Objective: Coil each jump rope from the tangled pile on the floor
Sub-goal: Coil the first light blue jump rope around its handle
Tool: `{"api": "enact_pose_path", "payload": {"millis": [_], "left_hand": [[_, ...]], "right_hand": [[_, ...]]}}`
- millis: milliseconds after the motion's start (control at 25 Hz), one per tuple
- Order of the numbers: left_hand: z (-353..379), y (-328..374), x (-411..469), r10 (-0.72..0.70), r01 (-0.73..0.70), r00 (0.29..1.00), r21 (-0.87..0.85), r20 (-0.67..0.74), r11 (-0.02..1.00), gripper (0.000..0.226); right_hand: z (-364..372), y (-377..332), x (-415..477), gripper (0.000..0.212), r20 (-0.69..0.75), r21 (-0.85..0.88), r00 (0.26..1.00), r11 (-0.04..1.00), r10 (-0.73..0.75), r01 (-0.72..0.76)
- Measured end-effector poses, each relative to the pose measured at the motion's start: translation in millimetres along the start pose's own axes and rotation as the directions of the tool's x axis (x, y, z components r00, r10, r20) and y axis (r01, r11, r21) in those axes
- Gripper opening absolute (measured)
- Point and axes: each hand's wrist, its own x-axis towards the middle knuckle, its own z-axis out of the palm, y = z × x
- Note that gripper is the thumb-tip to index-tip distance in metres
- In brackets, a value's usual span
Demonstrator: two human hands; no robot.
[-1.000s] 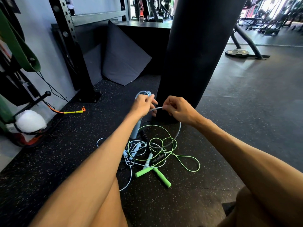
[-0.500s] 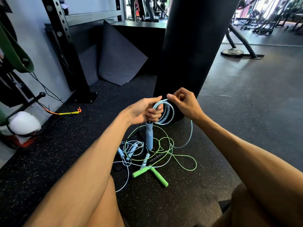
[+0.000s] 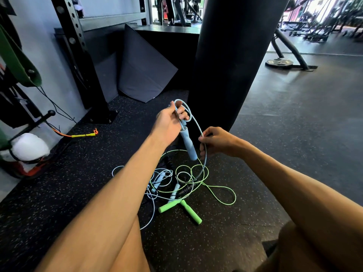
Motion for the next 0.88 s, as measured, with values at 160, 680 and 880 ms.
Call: {"api": "enact_pose_path", "payload": {"millis": [160, 680, 880], "left_hand": [[-9, 2, 14, 0.183, -0.166, 0.955, 0.092, -0.232, 0.982, 0.034], [-17, -9, 9, 0.236, -0.131, 0.971, 0.766, -0.028, 0.630, 0.035], [-15, -10, -7, -0.060, 0.022, 0.998, 0.935, -0.001, 0.353, 0.041]], "right_hand": [[1, -2, -7, 0.019, 0.118, -0.074, 0.990, 0.995, 0.081, -0.072], [13, -16, 7, 0.012, 0.119, -0.639, 0.917, 0.678, -0.380, 0.363], [9, -28, 6, 0.015, 0.003, -0.667, 0.827, 0.615, -0.563, 0.421]]}}
